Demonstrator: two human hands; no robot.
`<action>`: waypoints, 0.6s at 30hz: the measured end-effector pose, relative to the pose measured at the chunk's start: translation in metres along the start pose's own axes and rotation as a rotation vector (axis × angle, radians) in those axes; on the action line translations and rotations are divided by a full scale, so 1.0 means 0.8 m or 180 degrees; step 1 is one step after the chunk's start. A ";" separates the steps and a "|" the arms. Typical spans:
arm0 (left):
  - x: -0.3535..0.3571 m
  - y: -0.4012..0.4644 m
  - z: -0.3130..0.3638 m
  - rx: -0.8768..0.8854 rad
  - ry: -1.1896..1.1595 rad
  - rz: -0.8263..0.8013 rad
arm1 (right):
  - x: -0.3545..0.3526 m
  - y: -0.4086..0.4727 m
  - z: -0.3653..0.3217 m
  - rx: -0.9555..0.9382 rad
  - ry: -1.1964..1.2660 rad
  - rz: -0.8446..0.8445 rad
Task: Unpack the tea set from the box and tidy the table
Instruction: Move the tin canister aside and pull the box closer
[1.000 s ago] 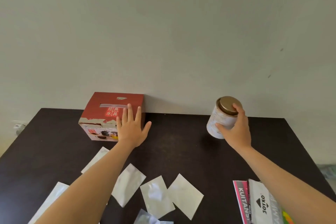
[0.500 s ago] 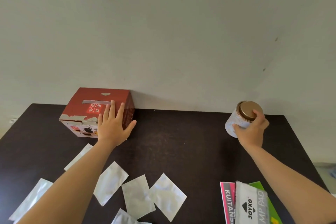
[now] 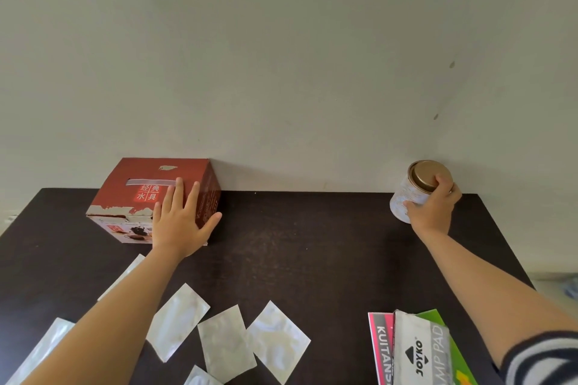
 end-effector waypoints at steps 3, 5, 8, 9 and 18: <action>0.000 0.000 -0.001 -0.0004 -0.0012 0.0019 | 0.001 0.004 -0.001 -0.0019 -0.0002 0.0018; -0.001 0.000 -0.001 0.0003 -0.0016 0.0018 | 0.001 0.003 0.000 -0.0033 -0.0026 0.0021; -0.001 -0.001 -0.001 0.0015 -0.0033 0.0030 | -0.002 -0.002 -0.001 -0.0064 -0.0120 -0.0014; -0.002 -0.001 -0.001 0.0015 -0.0034 0.0024 | -0.003 -0.003 -0.002 -0.0069 -0.0165 -0.0048; -0.004 -0.001 -0.001 0.0062 -0.0095 -0.0026 | -0.028 -0.066 -0.048 -0.0448 -0.0331 -0.0134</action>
Point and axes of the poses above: each hand's wrist, its own y-axis towards the middle knuckle, its own x-axis out of the palm, z = x × y, the point moved 3 cm from there along y, towards the middle knuckle, and after that the axes turned 9 degrees about -y, right-handed, at the moved point
